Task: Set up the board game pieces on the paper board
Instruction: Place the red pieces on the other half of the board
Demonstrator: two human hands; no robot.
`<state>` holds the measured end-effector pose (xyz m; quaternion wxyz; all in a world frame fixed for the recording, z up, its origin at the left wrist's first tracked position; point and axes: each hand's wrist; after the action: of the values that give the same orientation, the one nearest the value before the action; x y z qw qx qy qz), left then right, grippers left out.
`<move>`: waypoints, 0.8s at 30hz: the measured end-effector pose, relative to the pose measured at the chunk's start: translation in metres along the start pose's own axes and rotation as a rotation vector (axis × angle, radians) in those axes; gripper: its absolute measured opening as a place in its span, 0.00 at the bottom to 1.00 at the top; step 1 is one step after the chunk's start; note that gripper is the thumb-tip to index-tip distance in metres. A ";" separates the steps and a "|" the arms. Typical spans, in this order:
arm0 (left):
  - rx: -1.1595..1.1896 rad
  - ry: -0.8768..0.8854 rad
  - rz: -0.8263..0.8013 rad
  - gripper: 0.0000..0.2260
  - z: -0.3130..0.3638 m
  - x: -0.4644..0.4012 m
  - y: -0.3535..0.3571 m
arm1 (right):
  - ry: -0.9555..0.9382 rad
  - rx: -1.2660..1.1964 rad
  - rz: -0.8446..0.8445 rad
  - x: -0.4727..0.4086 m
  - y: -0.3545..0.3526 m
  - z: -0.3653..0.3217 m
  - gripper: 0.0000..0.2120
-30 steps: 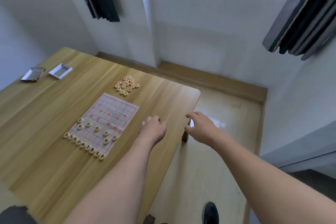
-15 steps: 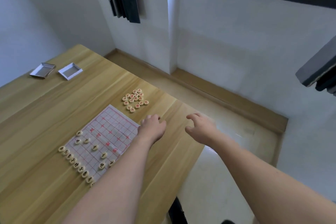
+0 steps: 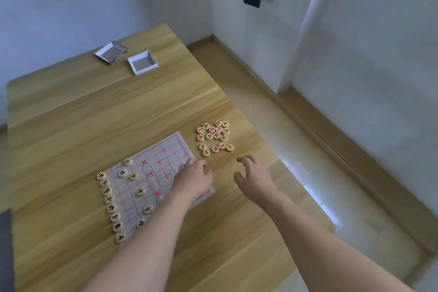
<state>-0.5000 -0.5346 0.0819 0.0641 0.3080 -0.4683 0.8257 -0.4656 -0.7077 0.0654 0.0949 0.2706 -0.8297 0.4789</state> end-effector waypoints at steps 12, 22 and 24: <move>-0.140 0.154 0.168 0.19 -0.011 -0.103 -0.002 | -0.036 0.047 0.316 -0.124 0.056 0.045 0.26; -0.106 0.359 0.485 0.13 -0.052 -0.161 0.005 | -0.160 0.169 0.471 -0.138 0.084 0.058 0.27; -0.074 0.350 0.501 0.13 -0.054 -0.168 0.008 | -0.167 0.192 0.481 -0.139 0.086 0.058 0.27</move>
<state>-0.3929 -0.4640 -0.0394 -0.0507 0.0337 -0.5414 0.8386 -0.3898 -0.6731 -0.0871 -0.1167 0.1120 -0.8258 0.5403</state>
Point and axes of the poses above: each hand's wrist, its own x-axis away from the middle knuckle, its own y-axis out of the palm, z = x × y, and after that the axes turned 5 degrees about -z, right-handed
